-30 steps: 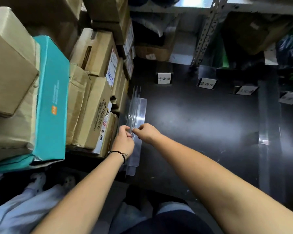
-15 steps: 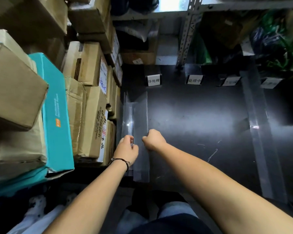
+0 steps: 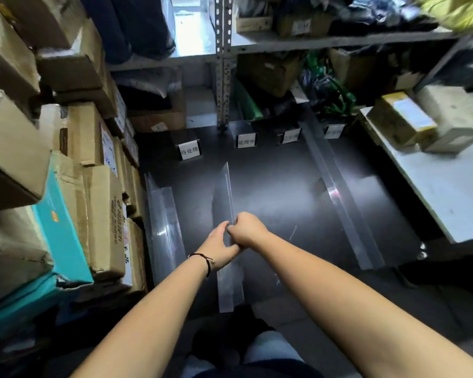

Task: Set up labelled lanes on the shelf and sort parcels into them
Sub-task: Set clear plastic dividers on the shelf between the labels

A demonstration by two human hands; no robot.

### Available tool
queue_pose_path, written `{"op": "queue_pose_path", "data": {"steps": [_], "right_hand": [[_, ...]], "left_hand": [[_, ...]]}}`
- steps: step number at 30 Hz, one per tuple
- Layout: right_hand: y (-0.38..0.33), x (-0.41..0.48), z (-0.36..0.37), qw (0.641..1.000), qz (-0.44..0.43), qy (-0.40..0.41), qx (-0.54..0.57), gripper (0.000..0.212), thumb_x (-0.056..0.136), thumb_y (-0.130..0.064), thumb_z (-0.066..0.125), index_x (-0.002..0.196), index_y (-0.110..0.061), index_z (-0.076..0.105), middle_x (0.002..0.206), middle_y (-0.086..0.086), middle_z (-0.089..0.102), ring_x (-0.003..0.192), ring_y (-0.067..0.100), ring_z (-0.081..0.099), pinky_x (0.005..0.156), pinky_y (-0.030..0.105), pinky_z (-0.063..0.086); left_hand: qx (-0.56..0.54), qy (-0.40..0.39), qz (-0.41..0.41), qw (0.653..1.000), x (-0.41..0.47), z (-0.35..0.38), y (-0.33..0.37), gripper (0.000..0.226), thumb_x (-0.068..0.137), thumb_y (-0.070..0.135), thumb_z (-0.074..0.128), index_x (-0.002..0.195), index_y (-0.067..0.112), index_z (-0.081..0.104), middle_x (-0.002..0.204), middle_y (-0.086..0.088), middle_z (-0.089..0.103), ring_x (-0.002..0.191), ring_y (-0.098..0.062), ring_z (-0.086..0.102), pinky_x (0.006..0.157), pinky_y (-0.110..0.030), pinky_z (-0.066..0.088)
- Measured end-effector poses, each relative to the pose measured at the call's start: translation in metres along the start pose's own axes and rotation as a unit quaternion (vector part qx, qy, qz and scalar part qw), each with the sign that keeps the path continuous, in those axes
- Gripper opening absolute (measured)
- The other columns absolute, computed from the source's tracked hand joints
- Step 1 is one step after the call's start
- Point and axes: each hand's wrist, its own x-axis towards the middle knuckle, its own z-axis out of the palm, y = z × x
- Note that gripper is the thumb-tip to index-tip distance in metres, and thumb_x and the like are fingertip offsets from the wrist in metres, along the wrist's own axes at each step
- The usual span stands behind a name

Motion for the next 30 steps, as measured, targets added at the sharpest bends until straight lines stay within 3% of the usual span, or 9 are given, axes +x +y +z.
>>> {"op": "queue_pose_path", "data": {"steps": [3,5,7,10,12,15,19,27,30], "right_hand": [[0.013,-0.01,-0.015,1.0,0.02,0.024,0.0,0.012,0.096,-0.019,0.05,0.09,-0.009,0.053,0.106,0.02,0.066,0.095,0.038,0.062,0.068,0.03,0.037],[0.025,-0.012,-0.025,0.999,0.031,0.039,0.005,0.01,0.095,-0.018,0.051,0.092,-0.009,0.053,0.11,0.019,0.066,0.089,0.036,0.057,0.068,0.031,0.038],[0.036,-0.011,-0.036,0.998,0.035,0.048,0.006,0.011,0.096,-0.019,0.049,0.089,-0.01,0.051,0.106,0.019,0.065,0.084,0.032,0.052,0.065,0.03,0.037],[0.05,0.0,-0.057,0.998,0.035,0.043,-0.005,0.014,0.098,-0.016,0.045,0.086,-0.01,0.05,0.098,0.017,0.06,0.082,0.03,0.049,0.053,0.031,0.032],[0.059,0.018,-0.075,0.999,0.029,0.038,-0.009,0.011,0.099,-0.014,0.043,0.092,-0.01,0.051,0.1,0.017,0.061,0.083,0.03,0.049,0.052,0.031,0.031],[0.073,0.047,-0.098,0.999,0.018,0.027,-0.005,0.012,0.1,-0.015,0.04,0.094,-0.011,0.05,0.1,0.014,0.06,0.084,0.03,0.05,0.054,0.032,0.032],[0.097,0.087,-0.127,1.0,0.015,0.017,0.02,0.018,0.103,-0.022,0.039,0.09,-0.014,0.049,0.093,0.006,0.057,0.084,0.029,0.053,0.063,0.032,0.035],[0.118,0.166,-0.177,0.998,-0.009,0.036,0.052,0.023,0.097,-0.018,0.042,0.075,-0.015,0.047,0.099,0.016,0.071,0.088,0.036,0.067,0.069,0.033,0.049],[0.11,0.194,-0.196,0.997,-0.021,0.037,0.058,0.026,0.095,-0.014,0.041,0.069,-0.016,0.043,0.091,0.015,0.068,0.085,0.039,0.07,0.074,0.037,0.057]], "left_hand": [[-0.021,-0.028,0.007,0.999,0.008,0.016,0.015,0.081,0.085,0.035,0.071,0.151,0.02,0.027,0.123,-0.009,0.065,0.103,-0.02,0.067,0.085,-0.032,0.055],[-0.032,-0.041,0.026,0.998,0.014,0.028,0.027,0.063,0.091,0.024,0.067,0.144,0.018,0.033,0.091,0.004,0.063,0.064,0.002,0.055,0.055,-0.013,0.045],[-0.042,-0.048,0.036,0.997,0.021,0.037,0.038,0.06,0.092,0.021,0.065,0.143,0.02,0.034,0.086,0.007,0.057,0.057,0.006,0.044,0.048,-0.008,0.039],[-0.049,-0.051,0.034,0.997,0.035,0.045,0.057,0.064,0.09,0.023,0.066,0.145,0.024,0.034,0.1,0.002,0.061,0.066,-0.001,0.051,0.061,-0.025,0.051],[-0.055,-0.041,0.031,0.997,0.055,0.049,0.073,0.071,0.086,0.027,0.069,0.147,0.026,0.033,0.116,0.003,0.063,0.079,-0.011,0.061,0.066,-0.025,0.048],[-0.073,-0.023,0.012,0.997,0.086,0.055,0.096,0.07,0.085,0.025,0.073,0.145,0.026,0.036,0.128,0.008,0.059,0.086,-0.015,0.06,0.072,-0.024,0.047],[-0.086,-0.017,-0.036,0.995,0.127,0.067,0.125,0.078,0.082,0.024,0.071,0.149,0.025,0.032,0.14,0.005,0.053,0.117,-0.016,0.058,0.101,-0.029,0.047],[-0.117,0.058,-0.09,0.987,0.184,0.094,0.153,0.102,0.071,0.07,0.059,0.154,0.02,0.028,0.157,0.0,0.036,0.139,-0.018,0.043,0.114,-0.035,0.037],[-0.106,0.069,-0.086,0.988,0.193,0.094,0.157,0.087,0.086,0.062,0.06,0.154,0.019,0.028,0.158,-0.001,0.033,0.141,-0.017,0.039,0.115,-0.033,0.034]]}}
